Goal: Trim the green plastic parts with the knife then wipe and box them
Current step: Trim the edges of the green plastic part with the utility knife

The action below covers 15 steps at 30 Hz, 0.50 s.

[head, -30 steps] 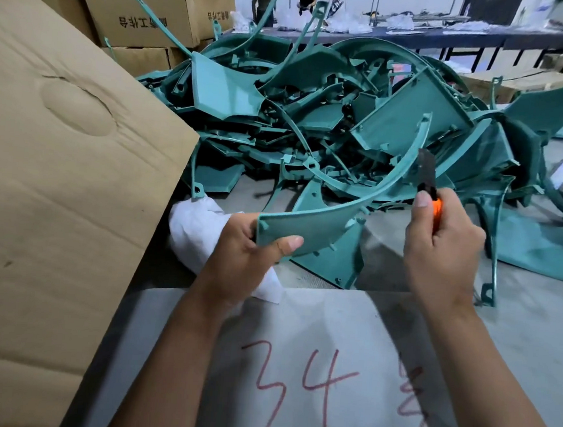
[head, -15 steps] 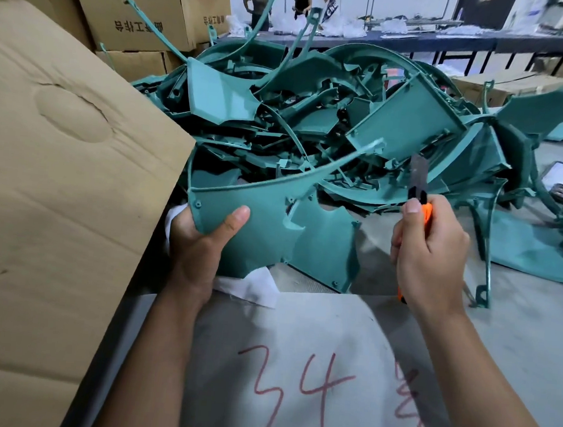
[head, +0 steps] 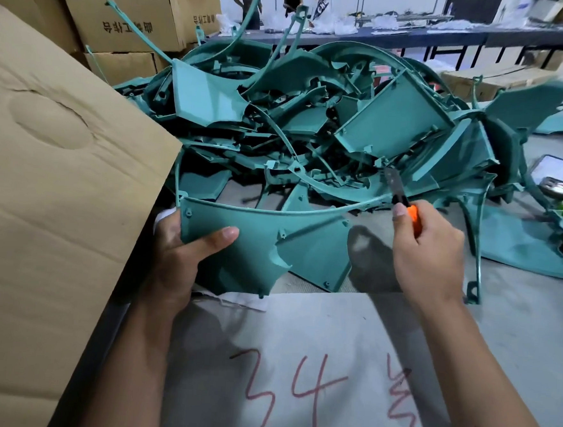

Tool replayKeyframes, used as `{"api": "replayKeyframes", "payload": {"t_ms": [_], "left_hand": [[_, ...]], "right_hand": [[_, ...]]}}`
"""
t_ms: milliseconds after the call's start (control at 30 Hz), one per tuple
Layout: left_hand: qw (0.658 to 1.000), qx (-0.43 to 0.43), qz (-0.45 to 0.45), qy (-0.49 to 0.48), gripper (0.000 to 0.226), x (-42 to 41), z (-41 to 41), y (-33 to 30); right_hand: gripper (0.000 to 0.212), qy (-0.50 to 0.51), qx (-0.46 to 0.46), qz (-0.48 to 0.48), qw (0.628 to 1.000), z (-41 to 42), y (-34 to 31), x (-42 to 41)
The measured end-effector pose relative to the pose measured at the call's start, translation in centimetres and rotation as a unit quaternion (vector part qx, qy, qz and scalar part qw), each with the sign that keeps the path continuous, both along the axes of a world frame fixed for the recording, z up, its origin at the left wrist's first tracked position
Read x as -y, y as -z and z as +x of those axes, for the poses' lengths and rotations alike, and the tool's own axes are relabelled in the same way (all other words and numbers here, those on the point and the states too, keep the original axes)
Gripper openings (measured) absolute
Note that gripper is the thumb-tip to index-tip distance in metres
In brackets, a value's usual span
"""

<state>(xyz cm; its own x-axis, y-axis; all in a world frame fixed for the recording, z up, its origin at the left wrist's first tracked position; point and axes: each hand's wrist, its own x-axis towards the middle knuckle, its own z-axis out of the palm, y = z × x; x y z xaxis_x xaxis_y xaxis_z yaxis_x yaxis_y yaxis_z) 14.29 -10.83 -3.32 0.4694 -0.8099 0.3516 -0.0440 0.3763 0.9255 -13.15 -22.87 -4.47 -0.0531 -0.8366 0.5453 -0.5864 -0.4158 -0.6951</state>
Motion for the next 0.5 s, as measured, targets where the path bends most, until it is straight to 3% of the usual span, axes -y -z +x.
{"api": "replayKeyframes", "payload": {"t_ms": [100,333,500], "left_hand": [[1.000,-0.023,0.007,-0.009,0.033,0.3,-0.2,0.2],[0.995,-0.063,0.027,-0.076,0.040,1.5,-0.8,0.8],[0.974,-0.224,-0.009,-0.019,0.033,2.2,-3.2,0.7]], "right_hand": [[0.044,0.063,0.009,0.025,0.998,-0.2,0.1,0.1],[0.040,0.044,0.063,-0.012,0.997,0.3,-0.4,-0.5],[0.028,-0.056,0.051,-0.091,0.993,1.9,-0.7,-1.9]]}}
